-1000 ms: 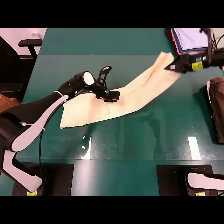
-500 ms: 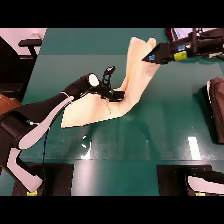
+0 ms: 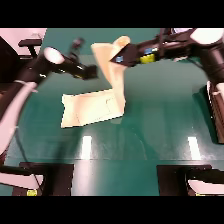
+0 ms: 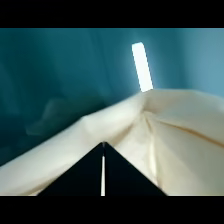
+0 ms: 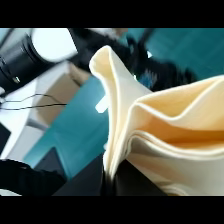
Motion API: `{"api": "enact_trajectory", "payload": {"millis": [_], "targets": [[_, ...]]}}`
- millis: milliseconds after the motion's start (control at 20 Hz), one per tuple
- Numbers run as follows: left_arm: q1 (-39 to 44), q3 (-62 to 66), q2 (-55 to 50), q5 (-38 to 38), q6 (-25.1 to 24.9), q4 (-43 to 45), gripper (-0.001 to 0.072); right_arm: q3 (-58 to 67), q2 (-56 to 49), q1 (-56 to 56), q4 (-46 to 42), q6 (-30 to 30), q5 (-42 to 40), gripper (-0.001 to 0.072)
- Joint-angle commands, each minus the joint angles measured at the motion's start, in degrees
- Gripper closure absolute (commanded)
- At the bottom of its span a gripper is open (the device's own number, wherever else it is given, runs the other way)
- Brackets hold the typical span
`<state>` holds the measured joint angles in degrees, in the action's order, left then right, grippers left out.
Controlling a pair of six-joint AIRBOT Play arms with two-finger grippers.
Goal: Fold the shirts.
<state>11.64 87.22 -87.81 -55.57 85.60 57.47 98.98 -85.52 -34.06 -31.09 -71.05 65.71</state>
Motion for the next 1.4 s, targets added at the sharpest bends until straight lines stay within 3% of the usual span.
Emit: {"api": "enact_trajectory", "payload": {"millis": [0,50,250,300,400,600,850,1200,1300,1350], "targets": [[-11.52,0.17,12.17,-3.19,-0.15,7.87,0.0686,0.11,-6.78,-9.46,8.15,7.08,-8.81,0.0694],[-14.25,0.15,15.17,-3.78,-0.15,9.42,0.0686,1.03,-9.7,-12.68,8.17,8.26,-11.23,0.066],[-22.93,0.15,23.32,-6.1,-0.15,11.41,0.0686,12.46,-23.12,-21.62,7.02,11.17,-11.02,0.012],[-24.13,0.15,24.44,-6.97,-0.15,11.41,0.0686,14.91,-25.16,-21.9,7.04,11.15,-7.67,0.0105],[-25.03,0.17,25.38,-8.72,-0.55,11.56,0.0686,17.94,-27.08,-20.2,5.16,9.03,0.33,0.0192],[-25.0,0.15,25.38,-11.91,-0.55,11.39,0.0686,11.45,-23.3,-11.63,-3.72,4.11,8.35,0.0202],[-25.0,0.15,25.38,-13.05,-0.57,11.3,0.0686,-9.55,-12.09,3.17,-15.87,-3.63,6.4,0.0204],[-25.0,0.13,25.35,-15.26,-0.5,11.13,0.0686,-25.42,-9.33,12.55,-11.02,-4.74,-2.71,0.0195],[-25.0,0.13,25.35,-15.65,-0.52,11.1,0.0686,-25.86,-11.56,11.1,-8.63,-4.46,-4.57,0.0106],[-25.0,0.13,25.35,-15.56,-0.55,11.1,0.0686,-25.2,-13.09,10.01,-7.34,-4.42,-4.5,0.0107]]}}
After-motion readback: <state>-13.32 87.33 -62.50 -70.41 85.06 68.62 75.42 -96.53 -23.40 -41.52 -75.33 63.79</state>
